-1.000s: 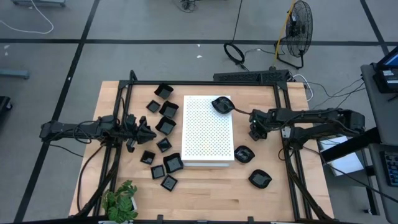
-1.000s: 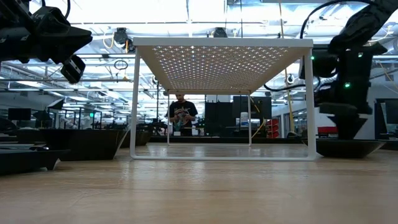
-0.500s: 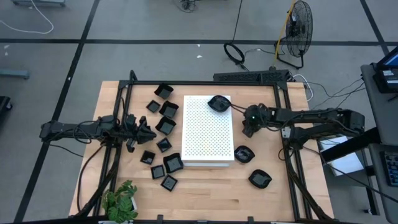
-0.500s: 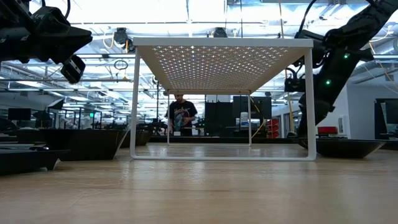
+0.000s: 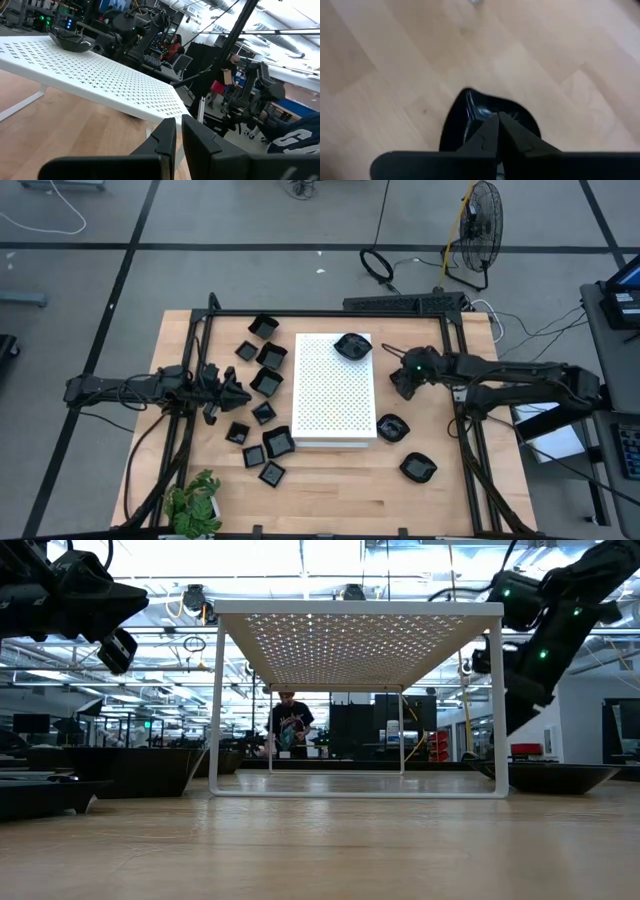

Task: Pick & Place Mini shaped plates
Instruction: Stack the black leaf shaped plate on top of the other black leaf shaped plates on the shelf

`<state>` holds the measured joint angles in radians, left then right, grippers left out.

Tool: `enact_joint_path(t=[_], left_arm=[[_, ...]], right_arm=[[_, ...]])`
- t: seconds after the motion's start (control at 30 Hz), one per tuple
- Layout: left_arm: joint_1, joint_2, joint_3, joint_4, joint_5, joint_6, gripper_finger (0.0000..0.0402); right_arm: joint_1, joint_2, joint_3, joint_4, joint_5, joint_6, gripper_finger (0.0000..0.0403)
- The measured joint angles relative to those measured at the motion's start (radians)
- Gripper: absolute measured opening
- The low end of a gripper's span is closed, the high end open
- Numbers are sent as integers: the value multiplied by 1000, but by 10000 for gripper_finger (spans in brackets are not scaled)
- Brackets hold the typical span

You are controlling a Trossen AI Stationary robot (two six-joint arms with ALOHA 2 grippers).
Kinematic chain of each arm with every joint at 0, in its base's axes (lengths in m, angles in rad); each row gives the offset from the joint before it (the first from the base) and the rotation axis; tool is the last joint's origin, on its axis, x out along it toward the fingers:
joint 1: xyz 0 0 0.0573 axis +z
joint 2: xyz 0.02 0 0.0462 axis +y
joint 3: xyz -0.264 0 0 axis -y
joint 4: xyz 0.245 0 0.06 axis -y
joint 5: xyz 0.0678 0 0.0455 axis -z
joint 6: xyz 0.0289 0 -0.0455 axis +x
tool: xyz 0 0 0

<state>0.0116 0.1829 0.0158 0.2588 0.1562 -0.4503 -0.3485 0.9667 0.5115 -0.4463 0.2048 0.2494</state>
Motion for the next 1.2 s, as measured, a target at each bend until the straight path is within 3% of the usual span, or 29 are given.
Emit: enact_joint_path(t=[0.13, 0.33, 0.5, 0.63, 0.83, 1.2], left_arm=[[0, 0, 0, 0, 0, 0, 31], [0, 0, 0, 0, 0, 0, 31], [0, 0, 0, 0, 0, 0, 31], [0, 0, 0, 0, 0, 0, 31], [0, 0, 0, 0, 0, 0, 31], [0, 0, 0, 0, 0, 0, 31]], right_arm=[[-43, -41, 1, -33, -1, 28, 13], [-141, -27, 0, -151, -33, 159, 85], [-163, -13, -29, -138, -82, 177, 145], [-163, -10, -70, -96, -81, 184, 169], [-163, -11, -95, -58, -80, 216, 168], [-163, -10, -101, -38, -80, 186, 123]])
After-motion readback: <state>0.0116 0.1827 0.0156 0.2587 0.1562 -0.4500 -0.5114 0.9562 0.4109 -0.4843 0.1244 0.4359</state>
